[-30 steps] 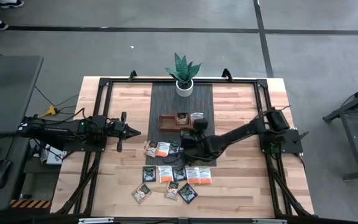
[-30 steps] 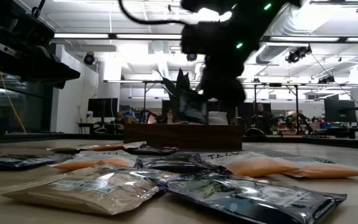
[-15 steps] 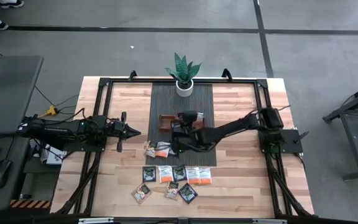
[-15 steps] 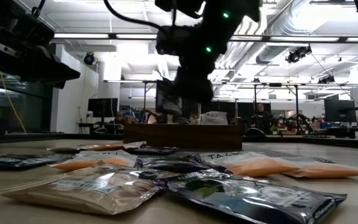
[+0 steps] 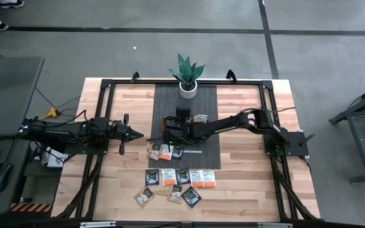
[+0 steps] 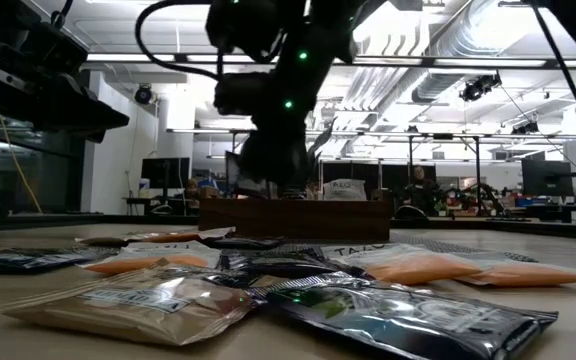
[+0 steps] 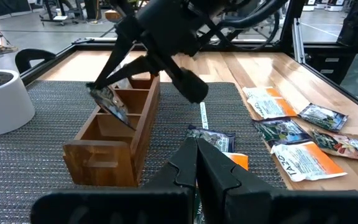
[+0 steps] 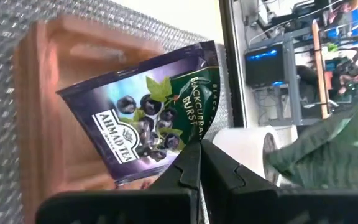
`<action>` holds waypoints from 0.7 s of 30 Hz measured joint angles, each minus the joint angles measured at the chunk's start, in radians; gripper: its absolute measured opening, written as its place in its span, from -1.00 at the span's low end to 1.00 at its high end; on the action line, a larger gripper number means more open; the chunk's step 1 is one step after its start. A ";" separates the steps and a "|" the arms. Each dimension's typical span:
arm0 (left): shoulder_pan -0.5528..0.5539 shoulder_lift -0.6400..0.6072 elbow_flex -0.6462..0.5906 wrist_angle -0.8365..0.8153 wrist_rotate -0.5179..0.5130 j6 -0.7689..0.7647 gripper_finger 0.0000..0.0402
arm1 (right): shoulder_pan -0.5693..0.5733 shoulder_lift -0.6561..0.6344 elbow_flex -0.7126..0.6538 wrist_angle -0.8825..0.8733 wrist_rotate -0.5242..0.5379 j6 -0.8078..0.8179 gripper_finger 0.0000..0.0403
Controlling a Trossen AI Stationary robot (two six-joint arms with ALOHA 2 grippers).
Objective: Pick & Place Tea
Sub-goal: Put the violet tea bag into the left section of the wooden organizer
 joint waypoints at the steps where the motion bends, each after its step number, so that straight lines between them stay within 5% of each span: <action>1: 0.000 0.000 0.000 0.000 0.000 0.000 -1.00 | -0.003 0.009 0.011 0.003 0.000 -0.004 -1.00; 21: 0.000 0.000 0.000 0.000 0.000 0.000 -1.00 | -0.016 0.042 0.036 0.036 0.015 0.032 -1.00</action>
